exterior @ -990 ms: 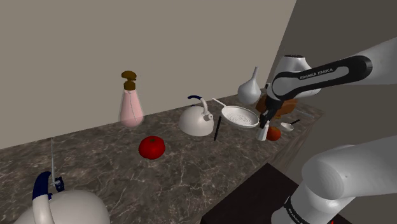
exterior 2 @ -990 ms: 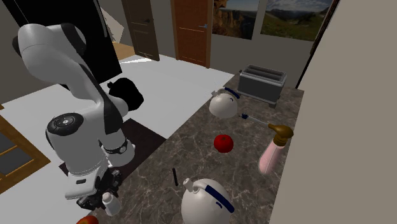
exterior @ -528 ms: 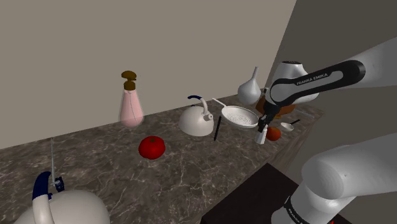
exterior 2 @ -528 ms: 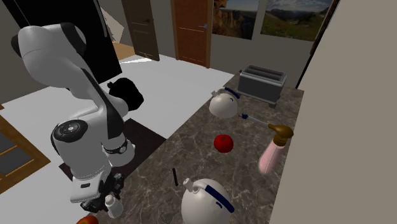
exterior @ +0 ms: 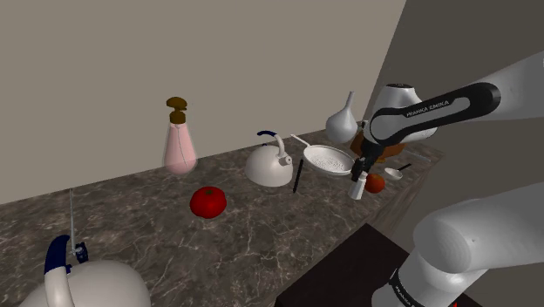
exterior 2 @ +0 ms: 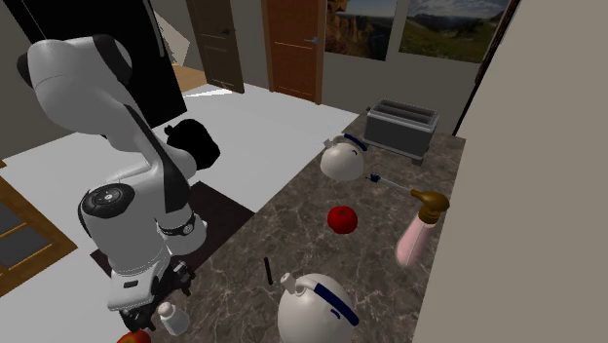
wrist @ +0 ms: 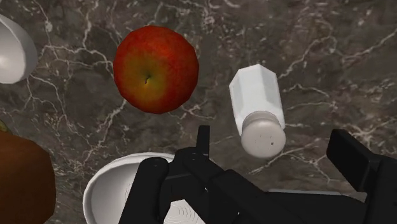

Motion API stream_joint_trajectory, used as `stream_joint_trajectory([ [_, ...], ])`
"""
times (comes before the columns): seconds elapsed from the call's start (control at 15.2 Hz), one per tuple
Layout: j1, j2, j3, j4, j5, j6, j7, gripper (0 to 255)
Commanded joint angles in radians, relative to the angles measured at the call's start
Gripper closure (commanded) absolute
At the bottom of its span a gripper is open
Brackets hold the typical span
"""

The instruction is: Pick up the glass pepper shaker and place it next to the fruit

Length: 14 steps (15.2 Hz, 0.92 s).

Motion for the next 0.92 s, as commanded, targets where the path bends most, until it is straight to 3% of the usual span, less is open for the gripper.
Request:
stream_joint_trajectory([
  [0.0,0.0,0.0,0.0,0.0,0.0,0.0,0.0,0],
  [0.07,0.0,0.0,0.0,0.0,0.0,0.0,0.0,0],
  [0.33,0.011,-0.099,0.03,0.068,0.029,-0.168,-0.007,0],
  [0.86,0.011,-0.099,0.03,0.068,0.029,-0.167,-0.007,0],
])
